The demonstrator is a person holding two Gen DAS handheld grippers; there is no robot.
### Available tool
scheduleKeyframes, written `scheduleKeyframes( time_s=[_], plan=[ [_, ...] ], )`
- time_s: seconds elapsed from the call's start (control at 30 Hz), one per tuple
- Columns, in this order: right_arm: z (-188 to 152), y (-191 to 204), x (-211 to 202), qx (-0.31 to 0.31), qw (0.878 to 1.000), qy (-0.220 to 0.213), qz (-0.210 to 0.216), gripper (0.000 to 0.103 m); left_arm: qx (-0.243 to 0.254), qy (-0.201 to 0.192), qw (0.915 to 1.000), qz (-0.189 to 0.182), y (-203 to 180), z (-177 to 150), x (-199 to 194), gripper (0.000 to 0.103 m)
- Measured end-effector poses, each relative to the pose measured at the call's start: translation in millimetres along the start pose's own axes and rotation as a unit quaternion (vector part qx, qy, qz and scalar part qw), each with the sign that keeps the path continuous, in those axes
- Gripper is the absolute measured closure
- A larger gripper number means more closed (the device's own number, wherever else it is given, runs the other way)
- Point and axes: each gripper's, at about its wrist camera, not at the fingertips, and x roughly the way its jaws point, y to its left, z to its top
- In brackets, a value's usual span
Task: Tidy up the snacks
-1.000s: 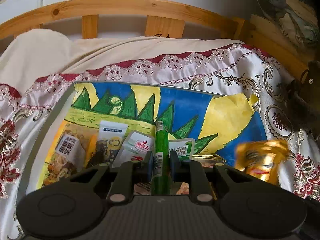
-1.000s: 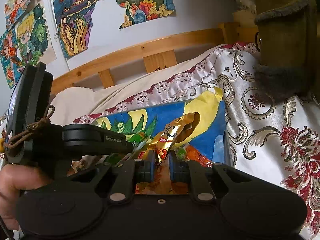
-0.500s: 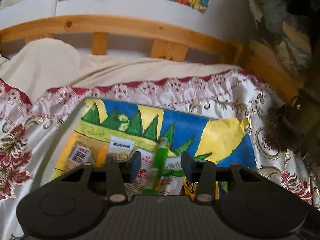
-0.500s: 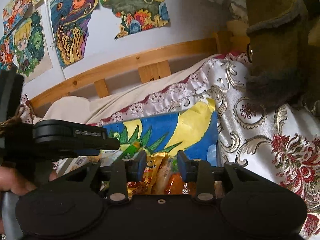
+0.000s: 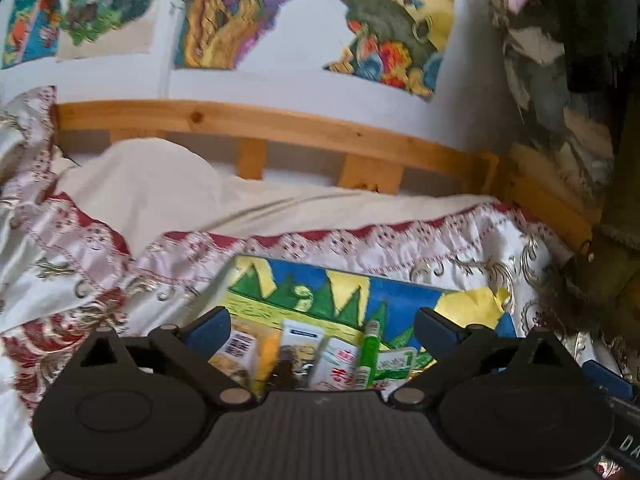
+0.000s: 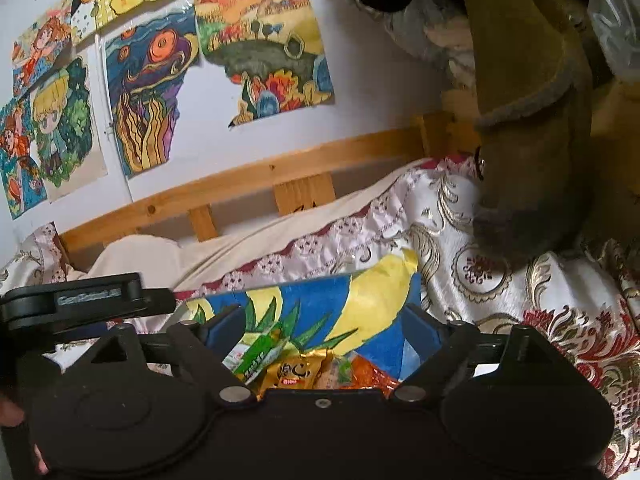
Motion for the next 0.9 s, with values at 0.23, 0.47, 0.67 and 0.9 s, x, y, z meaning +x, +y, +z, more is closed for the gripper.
scheduleKeyframes(
  time_s=[0.23, 0.47, 0.67, 0.9],
  plan=[
    [6.0, 8.8, -27.8, 0.008, 0.999, -0.045, 0.018, 0.001, 0.007, -0.041, 0.9989, 0.02, 8.4, 0.9, -40.3, 0.001],
    [7.6, 13.6, -48.1, 0.02, 0.997, -0.066, 0.019, 0.001, 0.015, -0.059, 0.9977, 0.029, 9.9, -0.3, -72.8, 0.001],
    [5.7, 13.8, -64.6, 0.026, 0.997, -0.07, 0.013, 0.001, 0.014, -0.071, 0.9966, 0.038, 14.7, -6.9, -97.8, 0.001],
    [2.9, 14.6, -94.5, 0.03, 0.996, -0.087, 0.011, 0.001, -0.025, -0.074, 0.9953, 0.057, 29.8, -19.1, -127.6, 0.0]
  ],
)
